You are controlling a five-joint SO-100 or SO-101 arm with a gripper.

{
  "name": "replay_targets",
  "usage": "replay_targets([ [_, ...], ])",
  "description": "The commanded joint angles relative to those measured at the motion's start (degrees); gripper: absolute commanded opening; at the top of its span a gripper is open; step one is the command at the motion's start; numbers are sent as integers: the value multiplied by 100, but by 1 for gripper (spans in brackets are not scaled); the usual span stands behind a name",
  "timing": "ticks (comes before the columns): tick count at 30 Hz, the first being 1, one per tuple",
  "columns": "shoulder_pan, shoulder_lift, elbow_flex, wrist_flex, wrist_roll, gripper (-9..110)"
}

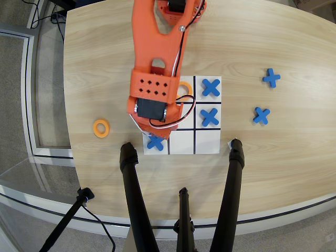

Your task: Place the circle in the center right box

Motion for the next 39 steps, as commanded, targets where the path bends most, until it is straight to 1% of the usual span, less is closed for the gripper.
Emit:
replay_targets([
  [1,141,800,-404,457,35,13],
  [4,255,1600,-352,949,-9,13],
  [7,404,2584,185,1257,-114,13],
  [13,510,4843,2575,1213,-642,13],
  [18,316,6354,4140,1178,-747,13],
  [22,123,7216,4975,1178,-756,13],
  [29,-545,8437,6478,888,-844,13],
  [32,-642,8930,7005,861,-844,13],
  [35,-527,9492,7594,879,-844,0],
  [39,202,10204,8367,984,-976,0],
])
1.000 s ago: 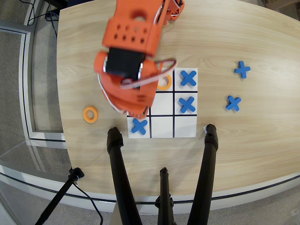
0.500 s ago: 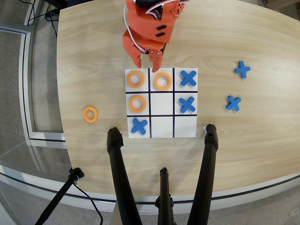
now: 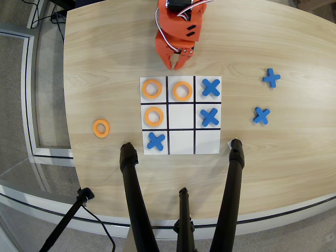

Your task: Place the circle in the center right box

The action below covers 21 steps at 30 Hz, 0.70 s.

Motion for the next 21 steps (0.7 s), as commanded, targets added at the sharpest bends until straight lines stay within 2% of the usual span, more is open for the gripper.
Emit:
replay_targets([
  [1,712,527,439,308,-105,0],
  [6,2347,896,439,1371,-360,0],
  [14,5238,1072,439,1327,-1213,0],
  [21,6469,1072,439,1318,-1151,0],
])
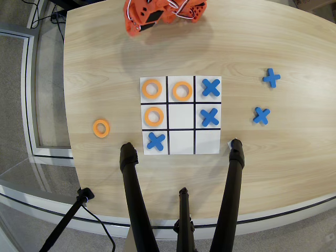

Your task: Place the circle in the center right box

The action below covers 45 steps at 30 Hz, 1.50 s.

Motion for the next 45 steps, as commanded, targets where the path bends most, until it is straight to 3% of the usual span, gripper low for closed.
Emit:
replay_targets([
  [1,519,105,316,-9,9,0],
  [6,1406,105,316,9,9,0],
  [11,1934,97,316,18,721,0],
  [19,2769,97,316,18,729,0],
  [45,2364,97,316,18,729,0],
])
